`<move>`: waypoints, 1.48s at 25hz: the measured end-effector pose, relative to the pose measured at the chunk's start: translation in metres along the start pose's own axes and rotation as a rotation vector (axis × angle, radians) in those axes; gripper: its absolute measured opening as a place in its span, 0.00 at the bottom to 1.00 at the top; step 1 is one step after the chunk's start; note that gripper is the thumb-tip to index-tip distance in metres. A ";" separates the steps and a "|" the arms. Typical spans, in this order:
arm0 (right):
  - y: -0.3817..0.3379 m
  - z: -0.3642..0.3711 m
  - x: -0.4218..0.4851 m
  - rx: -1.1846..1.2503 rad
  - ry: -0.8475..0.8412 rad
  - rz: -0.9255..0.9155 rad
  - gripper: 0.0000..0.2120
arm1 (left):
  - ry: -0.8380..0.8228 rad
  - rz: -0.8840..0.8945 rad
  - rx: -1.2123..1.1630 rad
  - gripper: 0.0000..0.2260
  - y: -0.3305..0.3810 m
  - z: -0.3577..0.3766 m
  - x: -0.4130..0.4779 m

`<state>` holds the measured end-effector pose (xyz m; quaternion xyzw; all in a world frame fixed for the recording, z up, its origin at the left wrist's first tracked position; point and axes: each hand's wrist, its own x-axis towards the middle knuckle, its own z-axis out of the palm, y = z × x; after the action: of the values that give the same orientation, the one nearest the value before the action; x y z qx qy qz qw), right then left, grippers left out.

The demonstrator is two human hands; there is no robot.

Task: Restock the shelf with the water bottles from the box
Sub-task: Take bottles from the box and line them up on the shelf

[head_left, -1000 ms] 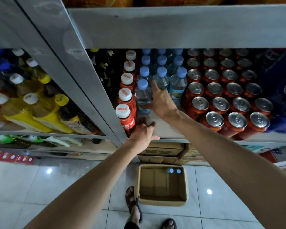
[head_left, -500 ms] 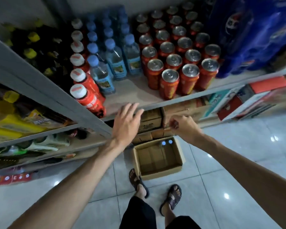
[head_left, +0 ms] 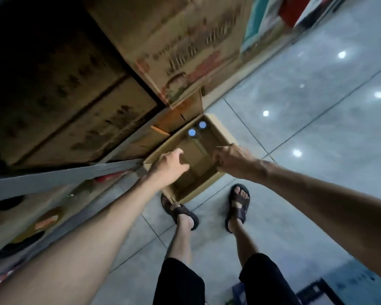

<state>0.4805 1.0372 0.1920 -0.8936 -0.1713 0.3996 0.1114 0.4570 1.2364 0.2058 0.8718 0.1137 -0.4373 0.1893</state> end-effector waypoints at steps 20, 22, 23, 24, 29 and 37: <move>0.031 0.183 0.285 0.005 0.344 -0.140 0.12 | 0.247 0.043 0.322 0.40 -0.128 0.125 0.247; 0.040 0.174 0.256 0.319 0.333 -0.089 0.10 | 0.232 0.159 0.189 0.43 -0.120 0.116 0.226; 0.044 0.163 0.237 0.433 0.306 -0.062 0.10 | 0.183 0.182 0.099 0.44 -0.113 0.112 0.213; 0.047 0.150 0.216 0.547 0.262 -0.033 0.10 | 0.106 0.187 0.014 0.45 -0.104 0.105 0.198; 0.041 0.055 0.100 1.047 0.177 0.061 0.14 | -0.089 0.229 -0.210 0.43 -0.035 0.050 0.112; -0.026 -0.175 -0.113 1.233 0.282 -0.101 0.18 | -0.314 0.362 -0.558 0.20 0.088 -0.135 -0.106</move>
<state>0.5366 1.0051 0.3916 -0.7002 0.0646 0.2975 0.6458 0.5233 1.2113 0.3850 0.7148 0.0421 -0.4776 0.5092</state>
